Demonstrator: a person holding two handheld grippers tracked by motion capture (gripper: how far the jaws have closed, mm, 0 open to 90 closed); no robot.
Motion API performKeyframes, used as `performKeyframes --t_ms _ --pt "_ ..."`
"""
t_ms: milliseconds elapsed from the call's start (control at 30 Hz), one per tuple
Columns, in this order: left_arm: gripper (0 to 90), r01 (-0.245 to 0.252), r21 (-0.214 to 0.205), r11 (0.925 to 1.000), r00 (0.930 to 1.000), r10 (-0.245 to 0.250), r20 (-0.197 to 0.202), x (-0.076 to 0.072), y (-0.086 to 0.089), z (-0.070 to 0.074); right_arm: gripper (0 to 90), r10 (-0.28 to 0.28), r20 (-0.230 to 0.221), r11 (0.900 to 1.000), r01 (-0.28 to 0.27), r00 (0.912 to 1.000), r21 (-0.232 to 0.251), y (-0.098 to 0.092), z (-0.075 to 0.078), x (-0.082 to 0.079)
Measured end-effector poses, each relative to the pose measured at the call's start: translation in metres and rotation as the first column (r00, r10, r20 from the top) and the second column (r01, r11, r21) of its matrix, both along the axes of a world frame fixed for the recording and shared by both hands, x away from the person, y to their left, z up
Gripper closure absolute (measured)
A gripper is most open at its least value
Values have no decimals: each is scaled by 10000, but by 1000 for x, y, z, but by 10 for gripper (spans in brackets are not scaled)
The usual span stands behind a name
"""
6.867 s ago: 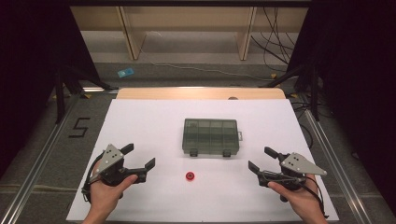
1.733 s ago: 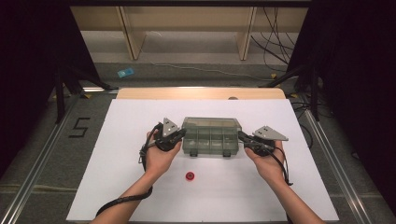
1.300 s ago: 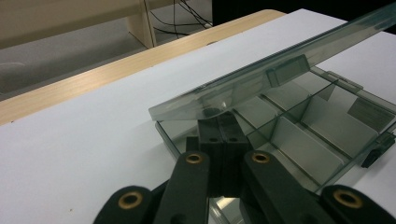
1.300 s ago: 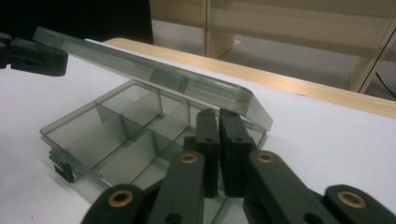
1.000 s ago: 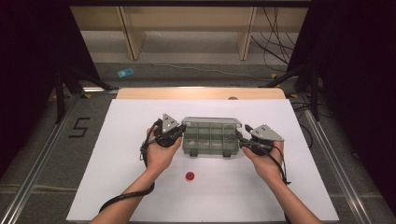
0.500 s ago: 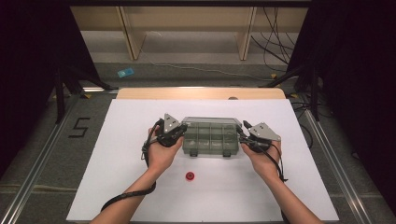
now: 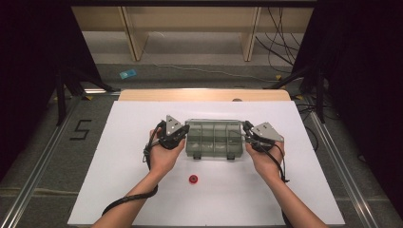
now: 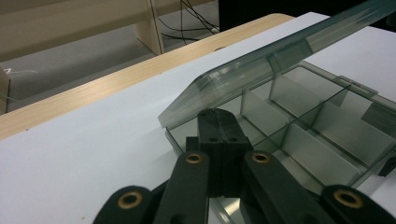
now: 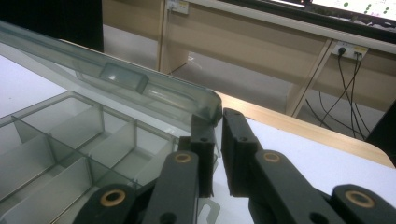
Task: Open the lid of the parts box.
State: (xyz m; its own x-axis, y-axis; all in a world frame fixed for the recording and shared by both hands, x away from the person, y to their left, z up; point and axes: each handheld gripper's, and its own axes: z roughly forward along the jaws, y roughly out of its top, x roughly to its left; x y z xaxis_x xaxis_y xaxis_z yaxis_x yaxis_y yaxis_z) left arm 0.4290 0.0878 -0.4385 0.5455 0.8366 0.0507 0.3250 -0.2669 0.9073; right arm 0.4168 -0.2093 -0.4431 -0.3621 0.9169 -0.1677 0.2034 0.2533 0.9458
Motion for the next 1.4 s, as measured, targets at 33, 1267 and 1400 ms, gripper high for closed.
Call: performKeyframes --t_ms 33,1267,1400 --pt "877 -151 150 9998 9999 151 23 -1 1 -1 842 9 -32 10000 -9 10000 -17 0 0 0" --pt "829 -759 627 9951 9895 674 1278 13 -6 -1 849 -100 75 9997 102 9999 -230 2 4 4" --pt "838 -802 773 9938 9884 693 1351 14 -7 0 849 -104 72 9996 105 9999 -270 3 4 4"
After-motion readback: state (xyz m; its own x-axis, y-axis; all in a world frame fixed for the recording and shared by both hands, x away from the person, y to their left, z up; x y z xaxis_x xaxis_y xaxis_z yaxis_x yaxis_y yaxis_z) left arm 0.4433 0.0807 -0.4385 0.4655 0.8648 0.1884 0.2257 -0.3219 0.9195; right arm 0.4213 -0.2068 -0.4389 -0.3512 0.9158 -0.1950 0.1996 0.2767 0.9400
